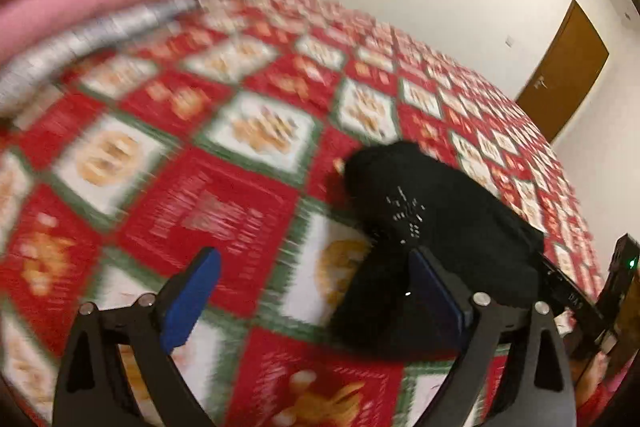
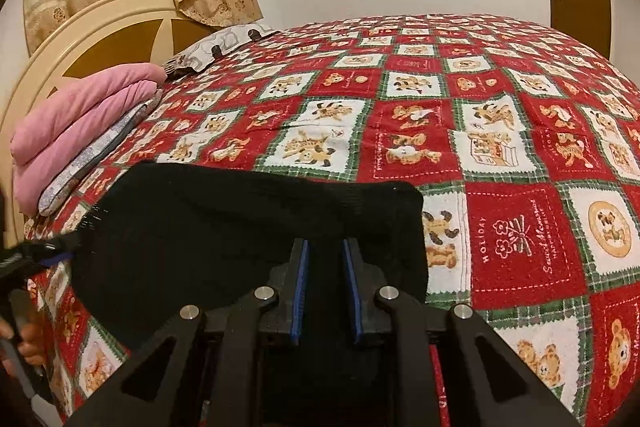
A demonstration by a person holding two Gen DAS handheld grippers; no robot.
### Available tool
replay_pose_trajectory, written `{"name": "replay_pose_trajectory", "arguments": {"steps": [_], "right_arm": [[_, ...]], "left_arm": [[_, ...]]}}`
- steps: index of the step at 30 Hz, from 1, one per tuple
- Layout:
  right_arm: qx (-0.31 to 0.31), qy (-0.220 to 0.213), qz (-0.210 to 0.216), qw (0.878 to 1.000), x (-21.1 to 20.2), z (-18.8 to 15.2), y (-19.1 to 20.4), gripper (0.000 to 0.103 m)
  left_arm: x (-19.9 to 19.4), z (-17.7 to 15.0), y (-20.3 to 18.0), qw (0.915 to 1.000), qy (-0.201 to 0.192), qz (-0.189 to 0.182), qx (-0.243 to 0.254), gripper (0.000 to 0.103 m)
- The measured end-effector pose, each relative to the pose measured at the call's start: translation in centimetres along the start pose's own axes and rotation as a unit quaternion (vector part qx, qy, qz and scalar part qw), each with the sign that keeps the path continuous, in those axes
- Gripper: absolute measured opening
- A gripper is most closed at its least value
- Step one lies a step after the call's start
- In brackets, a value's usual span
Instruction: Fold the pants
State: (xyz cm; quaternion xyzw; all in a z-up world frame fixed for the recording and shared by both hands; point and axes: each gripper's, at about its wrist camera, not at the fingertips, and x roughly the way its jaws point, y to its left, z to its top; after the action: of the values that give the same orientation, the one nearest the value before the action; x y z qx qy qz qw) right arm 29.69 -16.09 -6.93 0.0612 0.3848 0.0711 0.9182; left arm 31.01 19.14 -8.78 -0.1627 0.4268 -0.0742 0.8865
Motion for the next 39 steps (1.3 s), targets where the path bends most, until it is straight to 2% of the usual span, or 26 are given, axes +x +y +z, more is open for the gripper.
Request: {"name": "replay_pose_trajectory", "arguments": {"steps": [2, 4, 5, 6, 7, 8, 9, 12, 14, 16, 19, 20, 21, 22, 23, 24, 25, 26, 28, 31, 32, 33, 34, 35, 37, 39], "right_arm": [[0.0, -0.007, 0.012, 1.0, -0.9, 1.1, 0.6, 0.02], [-0.007, -0.019, 0.067, 0.998, -1.5, 2.8, 1.9, 0.028], [-0.017, -0.016, 0.096, 0.995, -1.3, 4.2, 3.2, 0.049], [-0.027, -0.003, 0.13, 0.991, -0.6, 5.8, 4.8, 0.077], [-0.034, 0.01, 0.152, 0.988, 0.2, 6.7, 5.8, 0.087], [-0.046, 0.042, 0.188, 0.98, 1.9, 7.9, 7.5, 0.089], [-0.059, 0.077, 0.212, 0.972, 3.9, 9.0, 9.3, 0.089], [-0.107, 0.152, 0.235, 0.954, 9.0, 11.0, 13.7, 0.089], [-0.152, 0.181, 0.235, 0.943, 11.7, 11.7, 16.7, 0.089], [-0.219, 0.189, 0.224, 0.931, 12.8, 11.7, 19.4, 0.088], [-0.346, 0.215, 0.219, 0.887, 13.4, 10.3, 23.4, 0.085], [-0.4, 0.234, 0.217, 0.859, 13.4, 9.1, 25.0, 0.072], [-0.439, 0.246, 0.203, 0.84, 13.6, 7.9, 25.7, 0.046], [-0.466, 0.256, 0.183, 0.827, 13.8, 7.0, 26.1, 0.034], [-0.483, 0.267, 0.162, 0.818, 14.3, 6.3, 26.4, 0.031], [-0.472, 0.272, 0.16, 0.823, 14.4, 6.6, 26.4, 0.027], [-0.458, 0.277, 0.157, 0.83, 14.5, 7.0, 26.3, 0.026], [-0.435, 0.279, 0.156, 0.842, 14.6, 7.5, 26.2, 0.022], [-0.408, 0.266, 0.153, 0.86, 14.5, 7.7, 25.8, 0.02], [-0.313, 0.23, 0.158, 0.908, 14.6, 8.4, 24.5, 0.019], [-0.268, 0.212, 0.168, 0.925, 14.8, 8.5, 23.9, 0.017], [-0.23, 0.197, 0.182, 0.935, 14.9, 8.3, 23.4, 0.01], [-0.197, 0.192, 0.19, 0.943, 15.5, 7.8, 23.1, 0.01], [-0.191, 0.193, 0.18, 0.945, 16.4, 6.6, 23.3, 0.012], [-0.223, 0.166, 0.164, 0.947, 16.1, 5.7, 24.4, 0.018], [-0.215, 0.166, 0.188, 0.944, 15.4, 6.6, 24.3, 0.025]], "left_arm": [[0.9, -0.4, -0.3, 1.0, 0.005, 0.002, -0.002, 0.096], [1.0, -0.8, -1.1, 0.9995, -0.008, 0.016, 0.024, 0.096], [1.0, -1.1, -1.3, 0.9992, -0.012, 0.022, 0.03, 0.096], [0.9, -1.2, -1.4, 0.9992, -0.013, 0.022, 0.031, 0.096], [0.9, -1.4, -1.6, 0.9991, -0.014, 0.021, 0.034, 0.095], [0.7, -1.4, -1.5, 0.9992, -0.015, 0.017, 0.032, 0.094], [0.6, -1.4, -1.3, 0.9994, -0.018, 0.014, 0.026, 0.091], [0.4, -1.7, -0.7, 0.9995, -0.031, -0.003, 0.008, 0.08], [0.4, -1.8, -0.5, 0.9991, -0.039, -0.017, 0.004, 0.077], [0.3, -2.1, -0.6, 0.9988, -0.042, -0.021, 0.01, 0.077], [0.3, -2.0, -0.7, 0.999, -0.033, -0.025, 0.017, 0.076], [0.3, -1.9, -0.6, 0.9991, -0.032, -0.027, 0.013, 0.076], [0.3, -1.9, -0.5, 0.9991, -0.031, -0.028, 0.008, 0.076], [0.3, -1.8, -0.5, 0.9991, -0.031, -0.028, 0.002, 0.074], [0.2, -1.9, -0.5, 0.9992, -0.034, -0.02, -0.003, 0.068], [0.1, -2.1, -0.6, 0.9993, -0.034, -0.018, -0.005, 0.052], [0.0, -2.4, -0.8, 0.9987, -0.028, -0.038, -0.016, 0.029], [0.1, -2.6, -0.9, 0.998, -0.022, -0.053, -0.028, 0.023], [-0.3, -3.0, -1.4, 0.9977, -0.032, -0.033, -0.049, 0.021], [-0.8, -3.4, -1.5, 0.9931, -0.04, -0.024, -0.108, 0.017], [-1.0, -3.6, -1.7, 0.9915, -0.042, -0.016, -0.122, 0.017], [-1.2, -3.9, -2.2, 0.9907, -0.046, 0.002, -0.128, 0.017], [-1.3, -4.2, -2.6, 0.9909, -0.048, 0.015, -0.125, 0.017], [-1.3, -4.4, -3.0, 0.9914, -0.053, 0.033, -0.115, 0.018], [-1.3, -4.9, -3.7, 0.9923, -0.056, 0.074, -0.082, 0.027], [-1.9, -5.1, -3.1, 0.9927, -0.052, 0.07, -0.084, 0.034]]}}
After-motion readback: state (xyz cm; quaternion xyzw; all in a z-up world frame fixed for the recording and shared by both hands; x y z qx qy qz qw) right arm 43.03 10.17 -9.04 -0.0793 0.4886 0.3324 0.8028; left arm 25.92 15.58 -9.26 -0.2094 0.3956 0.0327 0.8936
